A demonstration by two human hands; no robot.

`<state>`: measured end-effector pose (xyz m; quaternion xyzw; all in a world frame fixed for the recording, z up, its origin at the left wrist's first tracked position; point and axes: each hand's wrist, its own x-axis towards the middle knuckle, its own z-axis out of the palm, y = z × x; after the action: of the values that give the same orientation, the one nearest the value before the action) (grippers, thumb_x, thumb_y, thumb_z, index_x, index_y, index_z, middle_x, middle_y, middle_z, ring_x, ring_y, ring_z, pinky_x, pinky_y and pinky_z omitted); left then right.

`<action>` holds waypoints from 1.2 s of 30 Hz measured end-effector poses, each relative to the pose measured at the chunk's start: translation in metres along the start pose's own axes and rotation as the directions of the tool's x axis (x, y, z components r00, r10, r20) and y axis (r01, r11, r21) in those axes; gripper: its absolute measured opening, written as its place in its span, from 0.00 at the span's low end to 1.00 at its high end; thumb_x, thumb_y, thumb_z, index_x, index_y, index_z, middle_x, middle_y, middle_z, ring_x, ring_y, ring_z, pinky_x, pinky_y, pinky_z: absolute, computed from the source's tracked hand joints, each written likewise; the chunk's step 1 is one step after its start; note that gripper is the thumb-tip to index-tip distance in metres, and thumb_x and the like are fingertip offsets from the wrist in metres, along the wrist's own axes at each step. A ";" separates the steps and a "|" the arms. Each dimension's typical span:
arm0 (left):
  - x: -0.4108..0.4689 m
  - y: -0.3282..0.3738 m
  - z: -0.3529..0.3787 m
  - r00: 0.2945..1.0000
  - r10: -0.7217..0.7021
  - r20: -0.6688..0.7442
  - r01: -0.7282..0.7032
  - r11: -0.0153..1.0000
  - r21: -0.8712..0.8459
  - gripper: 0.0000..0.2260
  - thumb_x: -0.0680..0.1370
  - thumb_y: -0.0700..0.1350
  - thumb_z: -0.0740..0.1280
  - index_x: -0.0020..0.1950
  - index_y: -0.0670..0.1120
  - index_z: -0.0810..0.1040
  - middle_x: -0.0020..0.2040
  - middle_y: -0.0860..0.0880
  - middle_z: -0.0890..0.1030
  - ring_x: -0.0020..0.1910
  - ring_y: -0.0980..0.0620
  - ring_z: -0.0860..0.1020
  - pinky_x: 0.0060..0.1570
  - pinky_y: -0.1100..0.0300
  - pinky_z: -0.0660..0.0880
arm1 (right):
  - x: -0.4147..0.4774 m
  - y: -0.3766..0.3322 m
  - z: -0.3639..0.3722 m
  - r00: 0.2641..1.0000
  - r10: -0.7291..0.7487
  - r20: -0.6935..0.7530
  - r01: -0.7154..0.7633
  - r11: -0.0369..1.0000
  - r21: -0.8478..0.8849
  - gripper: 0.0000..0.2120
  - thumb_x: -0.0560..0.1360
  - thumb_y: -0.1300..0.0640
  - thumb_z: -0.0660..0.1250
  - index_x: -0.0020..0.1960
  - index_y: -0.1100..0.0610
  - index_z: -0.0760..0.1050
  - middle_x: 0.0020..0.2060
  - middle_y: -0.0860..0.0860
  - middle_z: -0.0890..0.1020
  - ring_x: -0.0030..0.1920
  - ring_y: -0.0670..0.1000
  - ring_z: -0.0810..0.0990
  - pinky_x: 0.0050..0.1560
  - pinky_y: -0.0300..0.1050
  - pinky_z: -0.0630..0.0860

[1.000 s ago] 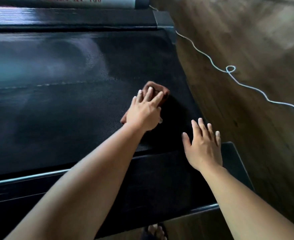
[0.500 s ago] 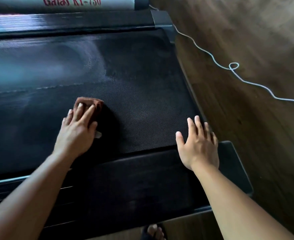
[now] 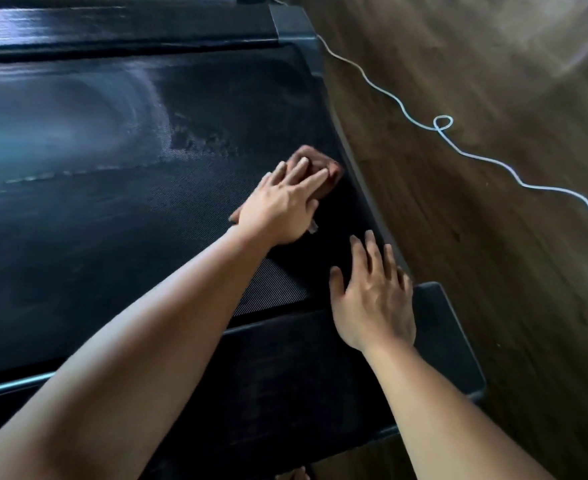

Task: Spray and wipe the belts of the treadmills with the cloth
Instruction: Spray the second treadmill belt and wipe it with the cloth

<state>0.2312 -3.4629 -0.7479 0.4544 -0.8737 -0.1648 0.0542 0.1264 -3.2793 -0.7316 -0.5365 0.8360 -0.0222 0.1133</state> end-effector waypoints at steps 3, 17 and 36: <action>-0.044 0.012 0.002 1.000 0.018 0.013 -0.018 0.999 -0.044 0.27 0.82 0.55 0.59 0.80 0.64 0.55 0.83 0.53 0.50 0.81 0.45 0.49 0.79 0.50 0.48 | 0.001 -0.001 -0.001 1.000 0.014 -0.006 -0.014 1.000 0.023 0.29 0.82 0.41 0.47 0.81 0.48 0.47 0.81 0.47 0.46 0.80 0.54 0.46 0.76 0.56 0.52; -0.076 -0.072 -0.015 0.977 -0.196 -0.083 0.198 0.980 0.019 0.27 0.83 0.54 0.60 0.81 0.60 0.56 0.83 0.48 0.52 0.81 0.39 0.52 0.78 0.44 0.51 | -0.023 0.038 -0.012 0.998 -0.058 0.017 0.058 0.998 0.008 0.35 0.80 0.36 0.46 0.81 0.55 0.47 0.80 0.56 0.49 0.80 0.56 0.44 0.79 0.53 0.41; -0.037 0.043 0.024 0.867 0.495 0.063 -0.495 0.869 -0.018 0.24 0.81 0.59 0.55 0.76 0.59 0.67 0.79 0.49 0.64 0.80 0.49 0.57 0.77 0.45 0.58 | -0.033 0.070 -0.013 0.998 0.013 0.066 -0.007 0.995 -0.095 0.45 0.72 0.26 0.33 0.81 0.51 0.43 0.81 0.49 0.44 0.80 0.53 0.38 0.78 0.56 0.48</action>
<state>0.2138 -3.4041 -0.7543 0.2097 -0.9621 -0.1609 0.0665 0.0746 -3.2216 -0.7246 -0.5374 0.8346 0.0357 0.1157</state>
